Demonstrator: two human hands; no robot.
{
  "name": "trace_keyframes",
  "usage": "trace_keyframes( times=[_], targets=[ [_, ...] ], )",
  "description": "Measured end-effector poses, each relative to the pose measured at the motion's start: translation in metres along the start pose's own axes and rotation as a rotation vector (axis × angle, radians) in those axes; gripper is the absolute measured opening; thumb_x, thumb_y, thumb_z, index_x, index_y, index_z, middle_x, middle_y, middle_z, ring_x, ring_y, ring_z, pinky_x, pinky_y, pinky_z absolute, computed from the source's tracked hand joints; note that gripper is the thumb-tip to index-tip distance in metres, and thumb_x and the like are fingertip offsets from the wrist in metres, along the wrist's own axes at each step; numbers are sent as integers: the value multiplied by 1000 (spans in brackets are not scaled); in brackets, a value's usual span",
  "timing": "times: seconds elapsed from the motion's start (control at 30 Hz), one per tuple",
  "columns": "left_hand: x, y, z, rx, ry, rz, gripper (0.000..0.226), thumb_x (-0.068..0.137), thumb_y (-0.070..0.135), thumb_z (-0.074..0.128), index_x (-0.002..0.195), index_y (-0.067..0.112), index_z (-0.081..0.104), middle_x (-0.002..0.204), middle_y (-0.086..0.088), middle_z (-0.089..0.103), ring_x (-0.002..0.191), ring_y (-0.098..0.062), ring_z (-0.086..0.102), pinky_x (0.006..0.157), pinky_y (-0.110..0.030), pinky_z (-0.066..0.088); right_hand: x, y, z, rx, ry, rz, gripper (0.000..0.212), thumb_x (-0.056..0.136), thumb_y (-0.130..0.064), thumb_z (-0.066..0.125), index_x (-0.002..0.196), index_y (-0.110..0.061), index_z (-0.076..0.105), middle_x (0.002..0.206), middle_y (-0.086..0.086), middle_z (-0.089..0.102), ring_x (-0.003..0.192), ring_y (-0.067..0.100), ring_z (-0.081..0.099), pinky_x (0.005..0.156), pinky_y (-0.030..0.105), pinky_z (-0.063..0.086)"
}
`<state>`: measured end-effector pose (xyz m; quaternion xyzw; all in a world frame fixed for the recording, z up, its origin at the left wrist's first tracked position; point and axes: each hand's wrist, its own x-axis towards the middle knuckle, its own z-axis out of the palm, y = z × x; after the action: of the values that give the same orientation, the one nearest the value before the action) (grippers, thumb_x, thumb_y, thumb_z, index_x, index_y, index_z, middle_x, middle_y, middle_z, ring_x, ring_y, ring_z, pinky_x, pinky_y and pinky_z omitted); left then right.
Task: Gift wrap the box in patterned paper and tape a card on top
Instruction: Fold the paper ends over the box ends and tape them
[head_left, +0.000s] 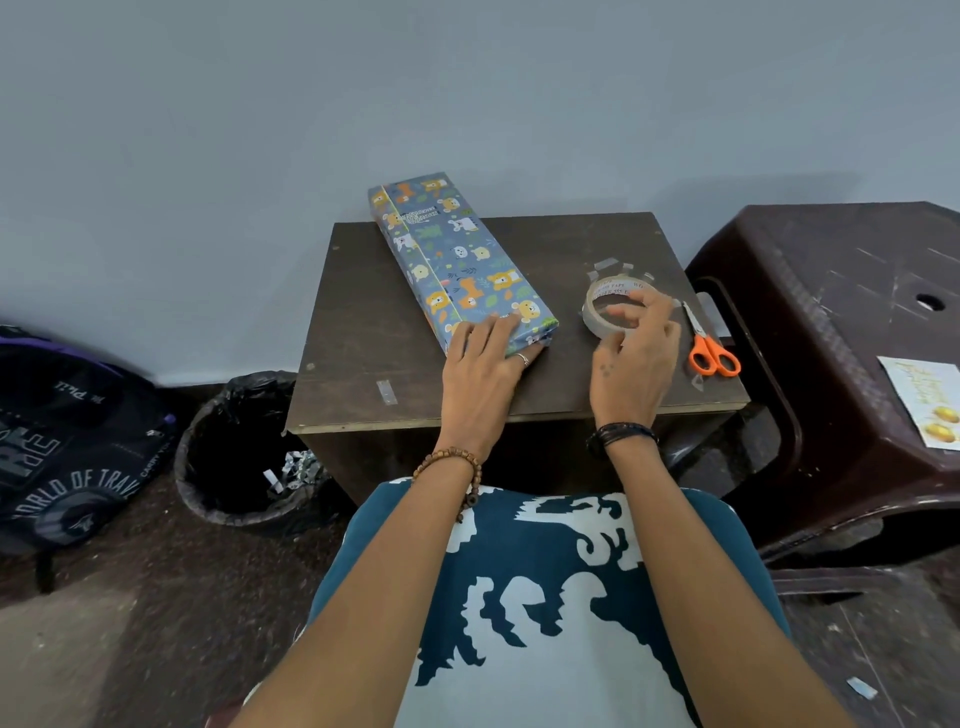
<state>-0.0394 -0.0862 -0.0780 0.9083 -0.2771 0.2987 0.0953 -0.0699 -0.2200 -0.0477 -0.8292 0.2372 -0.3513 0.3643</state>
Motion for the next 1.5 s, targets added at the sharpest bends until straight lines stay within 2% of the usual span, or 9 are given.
trace_keyframes(
  times=[0.1,0.17,0.47,0.6,0.8,1.03,1.2,1.33,1.5],
  targets=[
    [0,2,-1,-3,2,-11,45,64,12,82,105,28,70,116,-8,61,107,-23,41,91,-38,41,11,9,0,-138,-12,-23,24,86,-7,56,108,-16,55,107,-3,62,99,16,46,85,25,26],
    [0,3,-2,-4,6,-14,45,64,11,82,104,27,71,115,-9,61,106,-23,40,91,-37,36,18,11,3,-208,-37,-18,22,86,-18,59,107,-16,55,108,-2,61,103,19,46,85,28,24],
    [1,3,-5,-45,33,-22,48,62,-2,78,103,21,72,115,-12,61,105,-25,40,91,-37,34,50,1,34,-454,-134,-37,44,86,-45,57,117,-14,53,119,8,57,117,26,42,97,40,24],
    [1,3,-3,-41,23,-26,51,61,-1,79,105,21,71,117,-12,61,107,-26,40,92,-38,35,58,0,49,-535,-158,1,39,88,-37,56,117,-11,50,121,10,55,119,29,42,97,42,28],
    [1,3,-2,-37,11,-24,49,62,2,80,107,22,70,117,-12,61,109,-26,40,93,-38,33,56,3,48,-547,-167,-30,24,90,-24,49,108,-12,59,116,10,57,114,30,44,95,43,30],
    [3,3,-4,-41,10,-28,53,59,-3,78,106,21,70,116,-12,61,107,-26,40,91,-38,34,45,4,35,-416,-104,29,21,90,-19,51,109,-10,52,113,10,56,110,27,49,97,36,28],
    [3,4,-5,-34,-12,-35,55,57,-1,80,106,23,70,116,-11,61,107,-26,40,92,-38,34,46,9,37,-362,-102,66,24,92,-24,52,106,-6,57,110,12,56,102,24,53,92,35,37],
    [4,3,-5,-62,9,-31,54,59,-4,78,106,21,70,115,-12,61,105,-26,40,91,-37,34,43,9,39,-410,-108,-56,24,91,-18,55,111,-4,56,115,14,53,106,27,52,92,37,42],
    [3,3,-6,-63,15,-28,53,60,-3,78,106,21,70,114,-12,61,105,-26,39,90,-37,33,42,7,41,-500,-138,-241,19,85,-4,60,104,-1,59,105,20,55,89,31,56,75,37,45]
  ],
)
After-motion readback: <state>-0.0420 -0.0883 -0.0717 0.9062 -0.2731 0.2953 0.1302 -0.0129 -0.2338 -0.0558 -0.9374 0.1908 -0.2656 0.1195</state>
